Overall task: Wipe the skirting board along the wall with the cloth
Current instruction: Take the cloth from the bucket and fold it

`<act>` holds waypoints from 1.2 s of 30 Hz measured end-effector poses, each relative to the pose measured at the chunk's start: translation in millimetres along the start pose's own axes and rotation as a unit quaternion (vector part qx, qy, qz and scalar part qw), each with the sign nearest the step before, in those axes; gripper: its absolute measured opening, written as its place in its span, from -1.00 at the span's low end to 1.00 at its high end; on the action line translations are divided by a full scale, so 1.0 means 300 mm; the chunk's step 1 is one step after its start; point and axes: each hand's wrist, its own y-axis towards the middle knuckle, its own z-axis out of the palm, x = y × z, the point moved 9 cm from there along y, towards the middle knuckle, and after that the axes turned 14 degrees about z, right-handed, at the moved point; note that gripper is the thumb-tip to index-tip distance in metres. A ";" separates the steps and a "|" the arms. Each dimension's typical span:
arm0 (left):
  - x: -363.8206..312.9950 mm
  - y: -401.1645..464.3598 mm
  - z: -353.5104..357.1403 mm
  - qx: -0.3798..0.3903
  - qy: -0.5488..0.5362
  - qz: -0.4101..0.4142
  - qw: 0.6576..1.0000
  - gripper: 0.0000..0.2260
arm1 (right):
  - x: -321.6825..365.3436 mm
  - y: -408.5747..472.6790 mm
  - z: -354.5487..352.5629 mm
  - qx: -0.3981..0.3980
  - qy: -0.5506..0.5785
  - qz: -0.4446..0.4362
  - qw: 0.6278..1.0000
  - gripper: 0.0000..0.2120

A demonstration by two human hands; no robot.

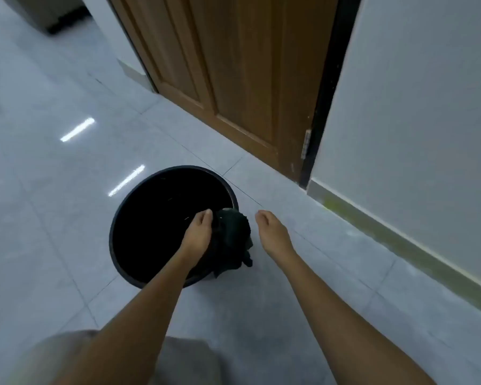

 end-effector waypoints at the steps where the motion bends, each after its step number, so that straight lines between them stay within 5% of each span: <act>1: 0.036 0.008 0.026 0.011 -0.071 -0.036 0.997 -0.57 | -0.042 0.025 0.029 0.028 0.039 0.043 0.998 -0.53; 5: 0.083 -0.016 0.127 0.128 -0.163 -0.139 0.968 -0.45 | -0.170 0.026 0.165 0.188 0.225 0.194 0.936 -0.42; 7: 0.076 -0.034 0.129 0.141 -0.150 -0.134 0.969 -0.43 | -0.170 -0.025 0.199 0.239 0.274 0.195 0.911 -0.45; 15: -0.073 -0.131 -0.009 0.042 -0.168 0.032 0.984 -0.74 | -0.120 -0.231 0.074 0.125 0.376 0.113 0.911 -0.72; 20: -0.199 -0.233 -0.054 0.078 -0.196 0.127 0.969 -0.85 | -0.070 -0.385 -0.041 0.128 0.434 0.079 0.888 -0.84; 27: -0.379 -0.408 0.041 0.141 -0.316 0.174 0.922 -0.78 | -0.027 -0.580 -0.296 0.054 0.418 -0.023 0.907 -0.72; 36: -0.435 -0.558 0.247 0.193 -0.259 0.149 0.935 -0.73 | -0.135 -0.790 -0.520 0.006 0.391 -0.078 0.917 -0.74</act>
